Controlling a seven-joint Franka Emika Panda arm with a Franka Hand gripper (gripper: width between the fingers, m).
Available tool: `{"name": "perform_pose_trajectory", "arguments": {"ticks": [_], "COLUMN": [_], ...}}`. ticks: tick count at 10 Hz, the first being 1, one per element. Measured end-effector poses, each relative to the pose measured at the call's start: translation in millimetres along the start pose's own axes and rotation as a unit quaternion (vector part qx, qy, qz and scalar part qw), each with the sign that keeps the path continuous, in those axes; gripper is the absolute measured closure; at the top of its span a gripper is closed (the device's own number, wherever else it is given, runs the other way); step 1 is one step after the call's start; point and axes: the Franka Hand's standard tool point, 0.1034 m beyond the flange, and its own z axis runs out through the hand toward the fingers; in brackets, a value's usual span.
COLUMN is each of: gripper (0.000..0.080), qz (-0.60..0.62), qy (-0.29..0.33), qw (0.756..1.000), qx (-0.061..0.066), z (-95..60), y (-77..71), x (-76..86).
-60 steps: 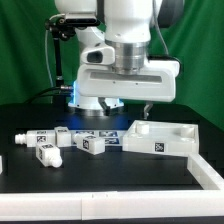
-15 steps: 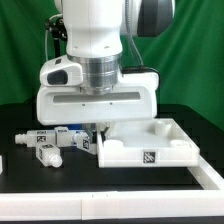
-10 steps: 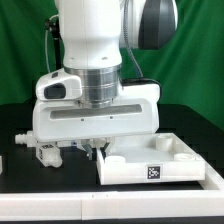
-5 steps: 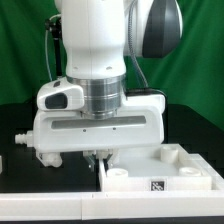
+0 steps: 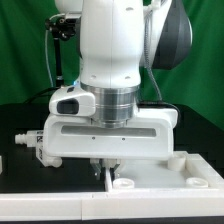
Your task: Assemble one leg
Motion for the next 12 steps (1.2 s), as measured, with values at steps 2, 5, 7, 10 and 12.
{"name": "perform_pose_trajectory", "arguments": {"ticks": [2, 5, 7, 10, 12], "gripper": [0.0738, 0.0484, 0.0184, 0.0156, 0.0151], "qz": [-0.005, -0.004, -0.012, -0.024, -0.032], "qy": [0.003, 0.003, -0.005, -0.001, 0.0], "qw": [1.0, 1.0, 1.0, 1.0, 0.999], "qx": [0.0, 0.0, 0.005, 0.011, 0.011], "z": [0.3, 0.6, -17.4, -46.6, -47.8], "y": [0.9, 0.8, -0.5, -1.6, -5.7], "x": [-0.6, -0.7, -7.8, -40.9, -51.4]}}
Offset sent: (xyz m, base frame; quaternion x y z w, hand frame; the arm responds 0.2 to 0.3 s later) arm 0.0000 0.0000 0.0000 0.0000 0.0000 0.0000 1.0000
